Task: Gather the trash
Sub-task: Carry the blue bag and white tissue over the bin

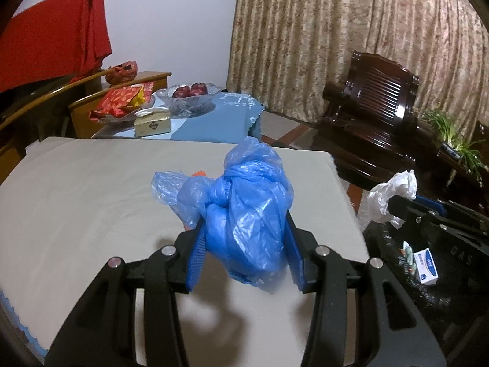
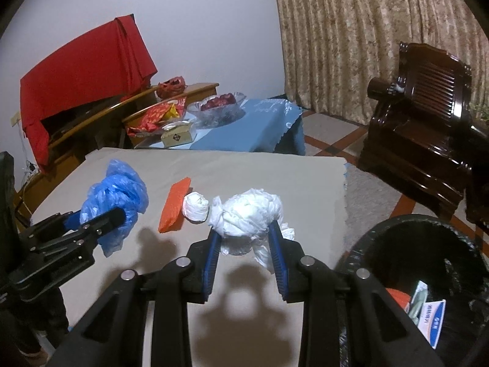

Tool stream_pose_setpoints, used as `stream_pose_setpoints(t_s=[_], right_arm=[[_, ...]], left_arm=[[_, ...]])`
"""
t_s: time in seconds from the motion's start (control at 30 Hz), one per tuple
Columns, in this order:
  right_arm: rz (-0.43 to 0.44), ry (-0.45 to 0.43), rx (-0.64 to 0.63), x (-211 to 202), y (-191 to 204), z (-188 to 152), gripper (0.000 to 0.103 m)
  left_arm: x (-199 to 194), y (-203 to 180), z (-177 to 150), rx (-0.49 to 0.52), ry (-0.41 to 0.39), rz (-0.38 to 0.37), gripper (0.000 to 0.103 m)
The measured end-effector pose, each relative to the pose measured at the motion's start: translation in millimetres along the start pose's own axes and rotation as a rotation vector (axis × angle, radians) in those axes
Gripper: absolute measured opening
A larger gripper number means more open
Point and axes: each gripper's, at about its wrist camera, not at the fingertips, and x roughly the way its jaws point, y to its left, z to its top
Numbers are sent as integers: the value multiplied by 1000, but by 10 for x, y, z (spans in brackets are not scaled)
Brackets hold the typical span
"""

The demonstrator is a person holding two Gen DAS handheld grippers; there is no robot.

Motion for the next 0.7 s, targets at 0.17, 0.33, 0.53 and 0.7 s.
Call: stream_pose_setpoints(t_s=[0.17,0.33,0.53,0.7], right_arm=[[-17,-26,1,-230,-39,-20,32],[-40,-53,11,-482,-117,-64,32],[-76,-88,32,-818,-274,-117,32],[-107,-109,48,-1021,-418,-170,32]], left_arm=[[-165,-157,-4,16,-13,-16,44],[-310,-322,-33,32,-18,-38,44],[-486,-583,-69,73,-29,-79,44],[-603,-827,-97,109,-39,-123,44]])
